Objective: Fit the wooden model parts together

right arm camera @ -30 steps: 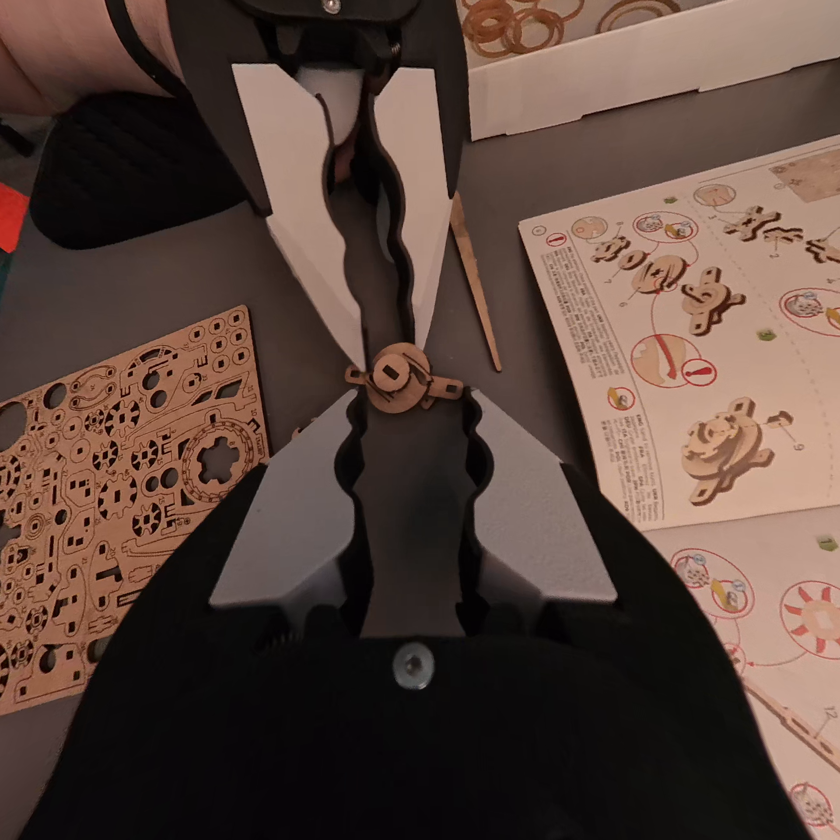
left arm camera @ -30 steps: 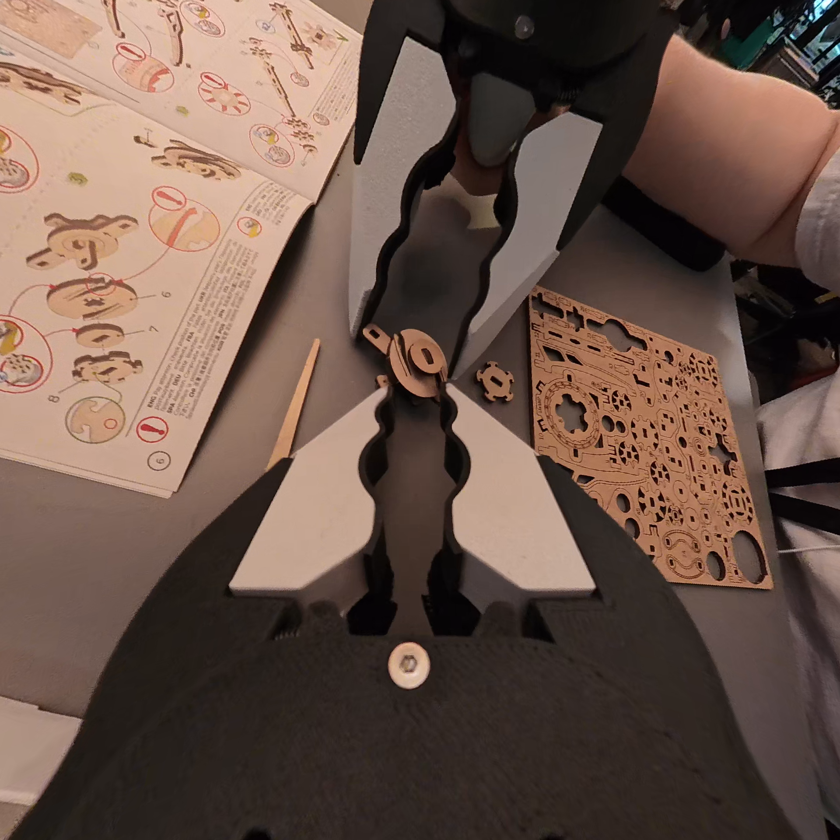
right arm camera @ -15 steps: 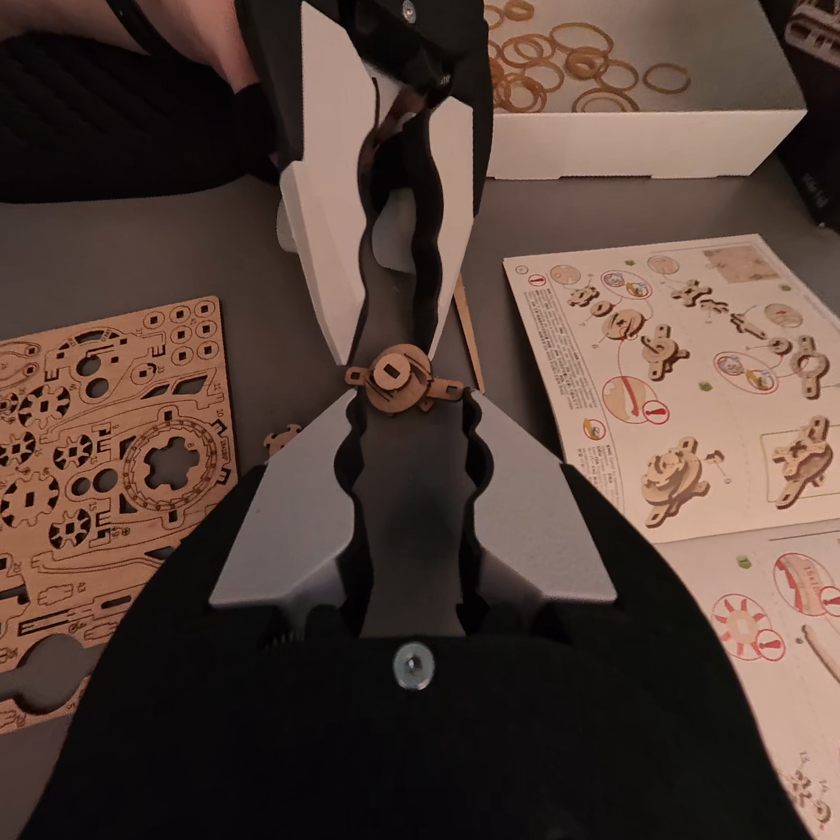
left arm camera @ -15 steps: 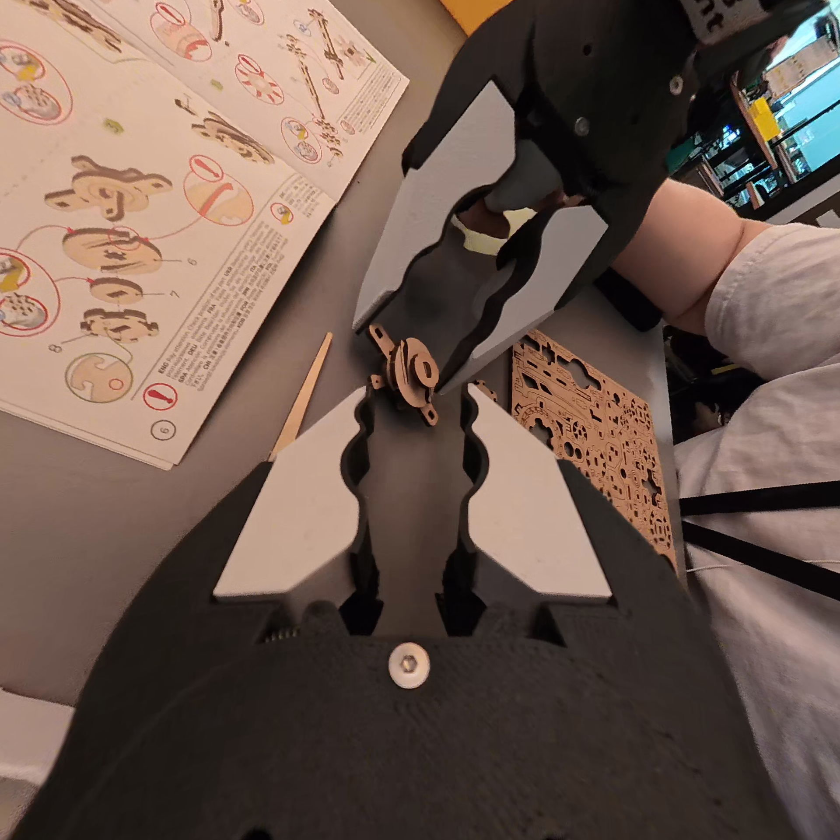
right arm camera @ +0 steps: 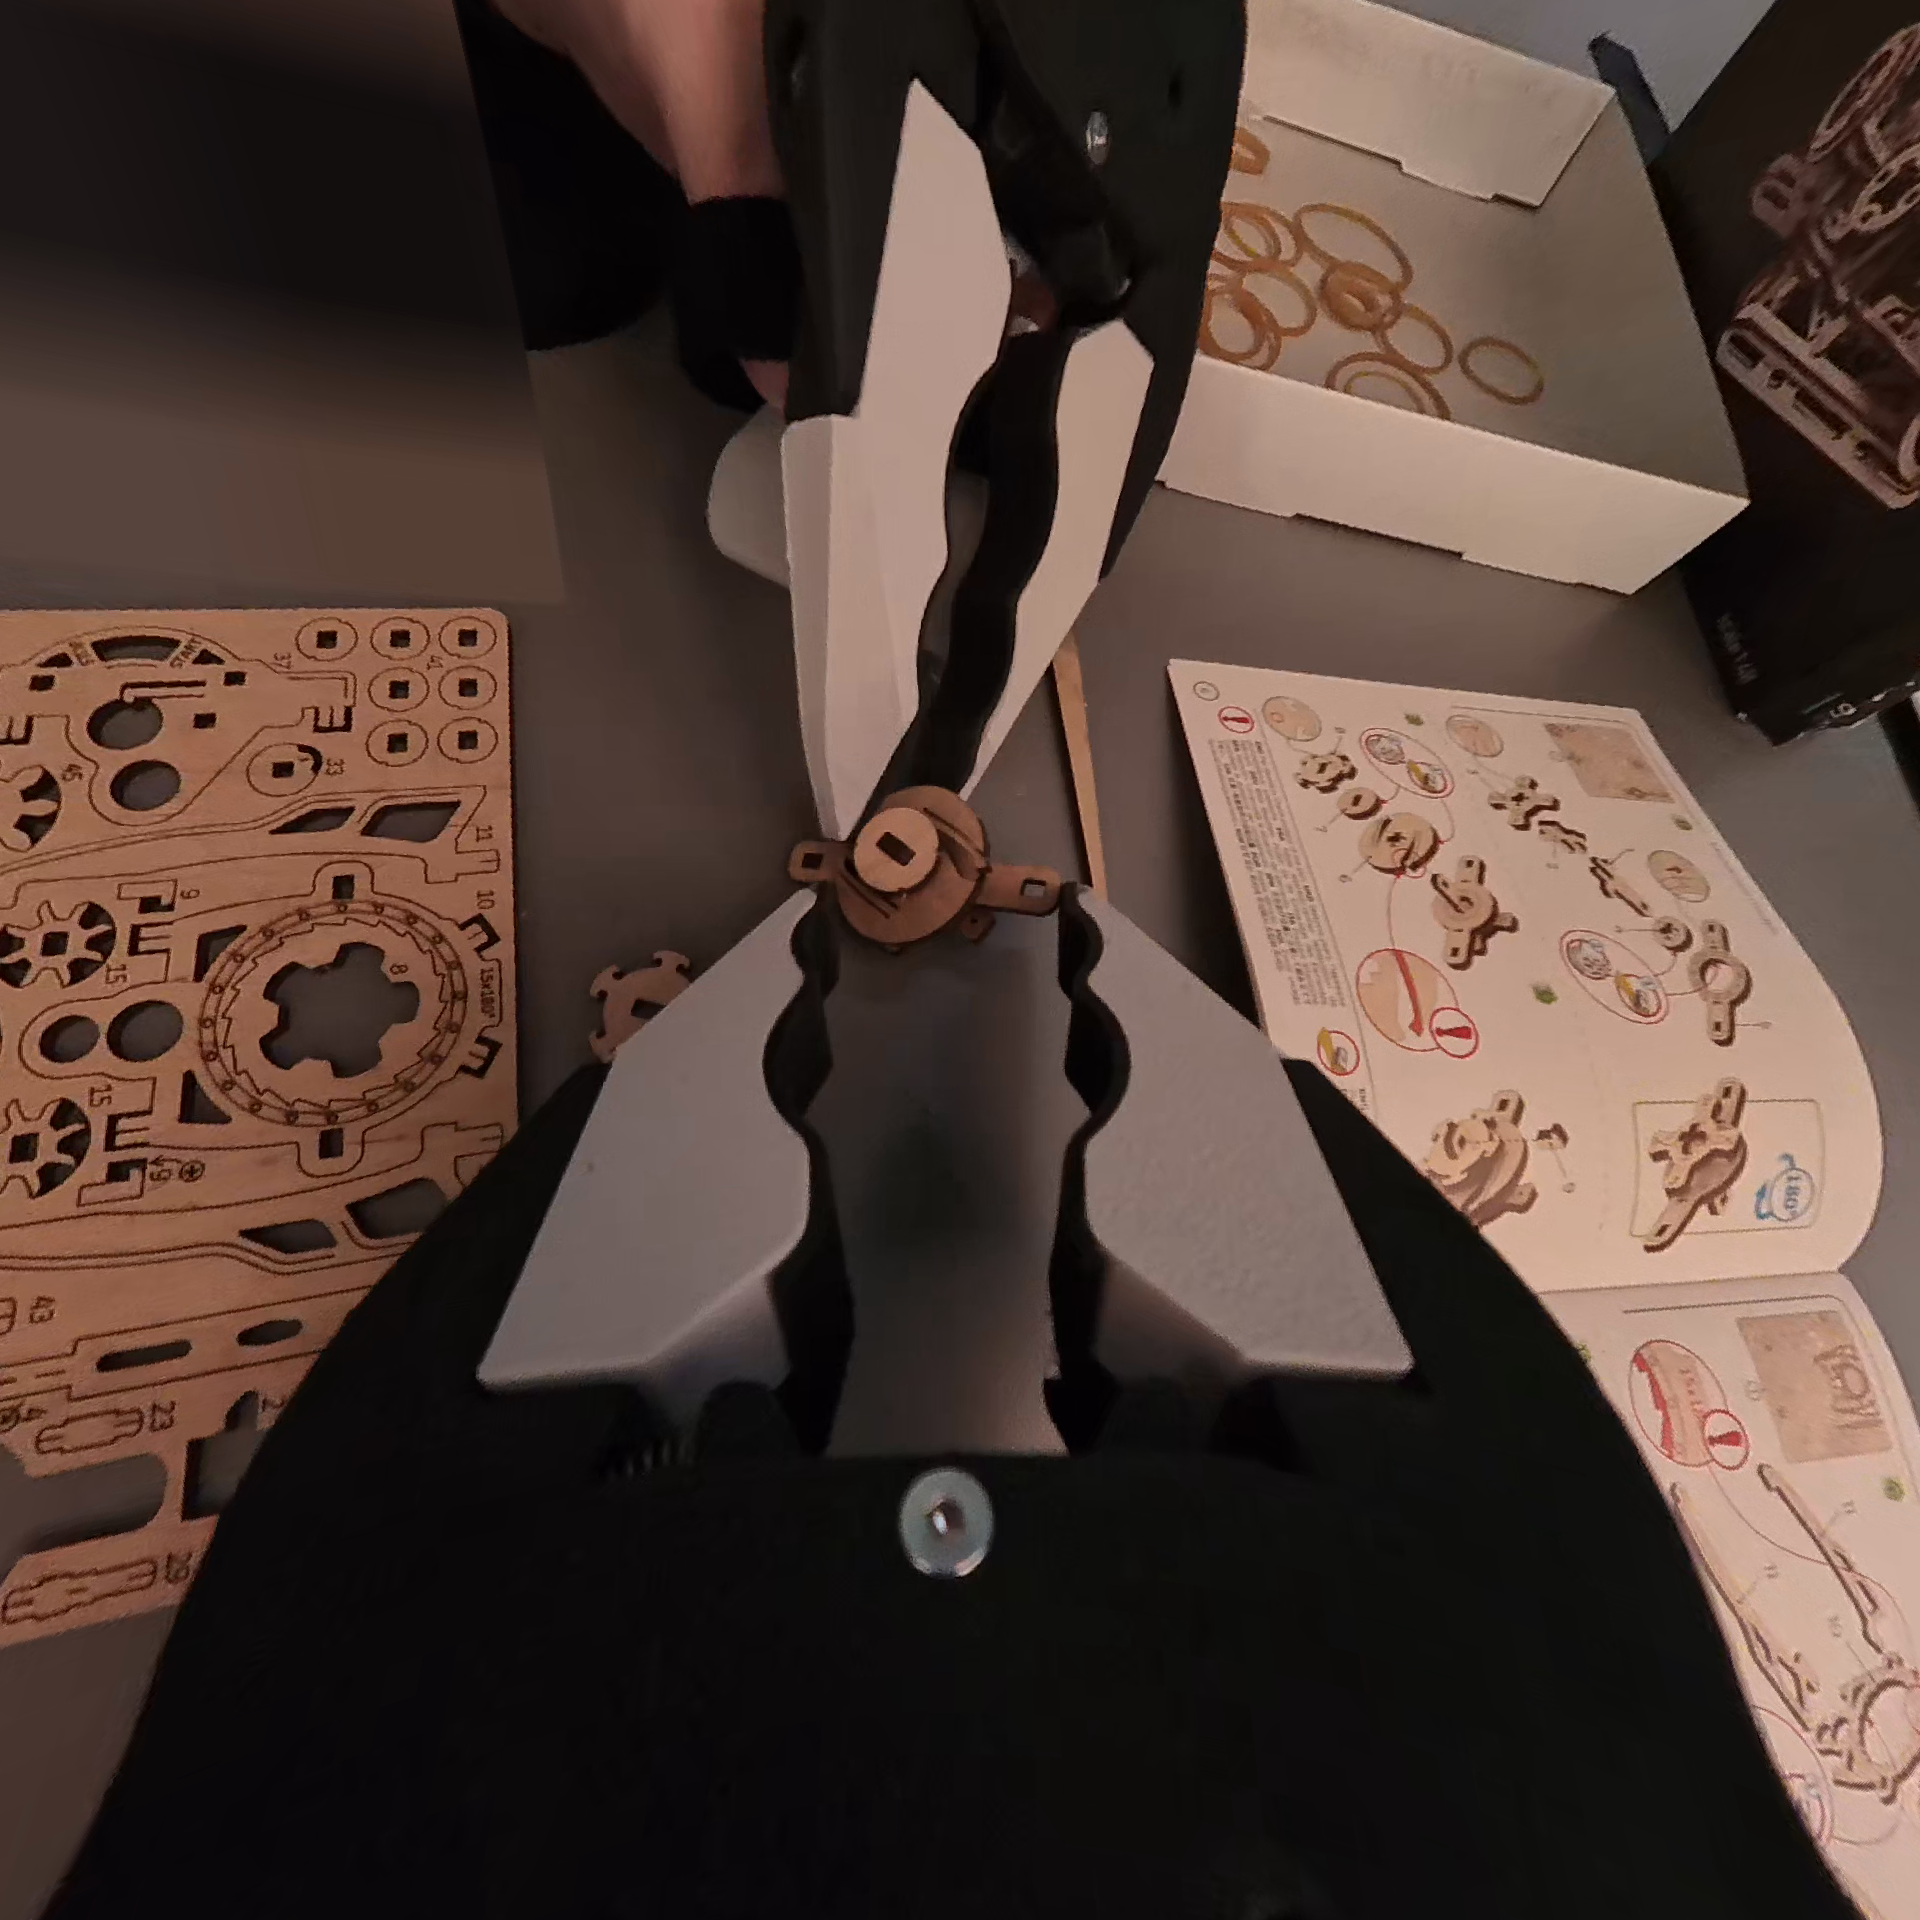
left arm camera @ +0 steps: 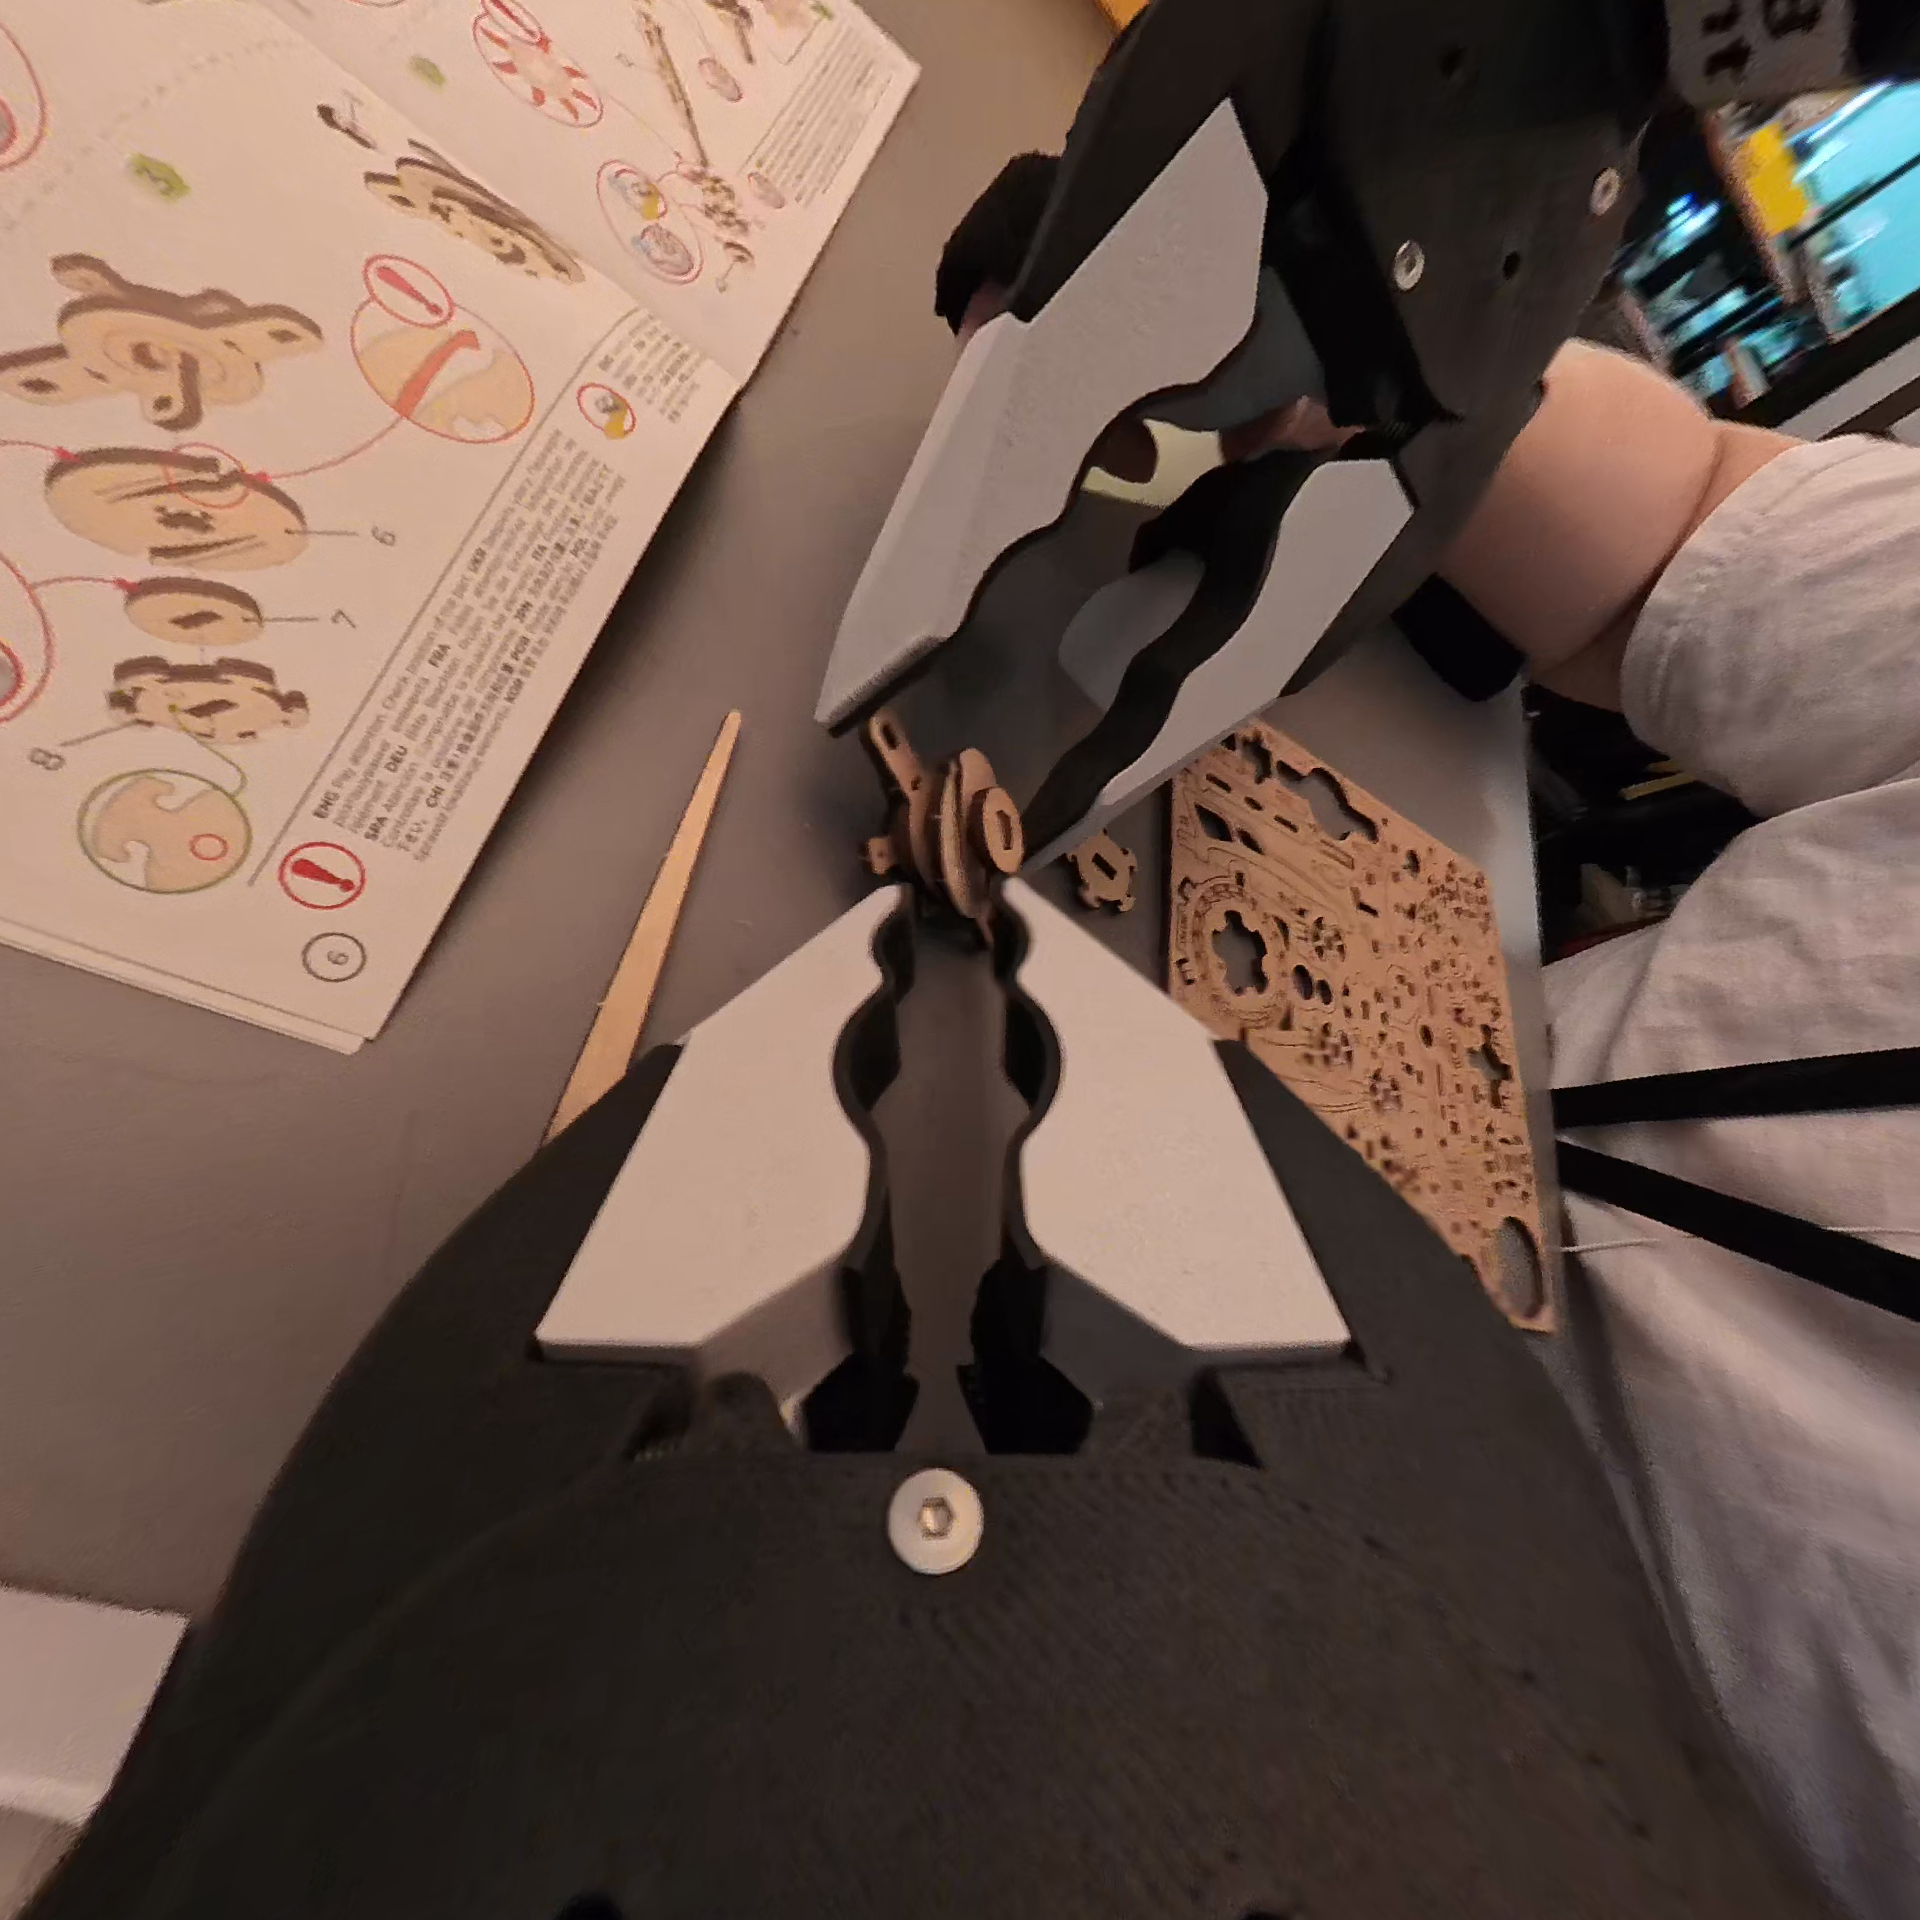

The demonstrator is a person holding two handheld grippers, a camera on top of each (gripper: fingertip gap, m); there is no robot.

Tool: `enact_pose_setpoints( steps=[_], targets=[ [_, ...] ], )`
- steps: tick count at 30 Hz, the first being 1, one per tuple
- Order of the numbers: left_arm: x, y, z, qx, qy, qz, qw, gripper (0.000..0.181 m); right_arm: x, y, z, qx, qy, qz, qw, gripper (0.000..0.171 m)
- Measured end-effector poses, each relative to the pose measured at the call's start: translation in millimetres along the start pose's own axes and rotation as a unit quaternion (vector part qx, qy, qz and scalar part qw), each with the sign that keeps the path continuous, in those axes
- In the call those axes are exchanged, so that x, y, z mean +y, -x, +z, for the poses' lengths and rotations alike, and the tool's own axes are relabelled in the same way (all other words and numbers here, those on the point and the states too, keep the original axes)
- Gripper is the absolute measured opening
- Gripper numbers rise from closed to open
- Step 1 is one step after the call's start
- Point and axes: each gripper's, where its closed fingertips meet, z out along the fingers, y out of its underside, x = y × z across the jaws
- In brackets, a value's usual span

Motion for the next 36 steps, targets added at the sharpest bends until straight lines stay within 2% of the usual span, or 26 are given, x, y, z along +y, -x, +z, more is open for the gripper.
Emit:
enact_pose_setpoints(
  steps=[9,14,18,22,25,30,36],
  targets=[
    [-3,-1,-1,-0.011,-0.007,0.047,0.999,0.006,4,-5,-3,-0.012,-0.011,0.024,1.0,0.042],
    [-3,-2,-1,-0.016,-0.008,0.071,0.997,0.006,3,-7,-7,-0.046,-0.034,0.085,0.995,0.047],
    [-6,-5,-1,-0.039,-0.015,0.138,0.99,0.004,-6,-6,-16,-0.086,-0.077,0.131,0.985,0.048],
    [-6,-9,0,-0.07,-0.012,0.218,0.973,0.004,-6,3,-16,-0.114,-0.073,0.127,0.983,0.048],
    [-3,-14,2,-0.055,-0.007,0.225,0.973,0.004,-3,12,-14,-0.13,-0.056,0.108,0.984,0.047],
    [-2,-19,2,-0.039,-0.005,0.24,0.97,0.004,2,24,-14,-0.157,-0.037,0.092,0.983,0.028],
    [0,-25,2,-0.036,-0.005,0.27,0.962,0.004,-1,26,-19,-0.18,-0.053,0.106,0.977,0.022]
  ],
)
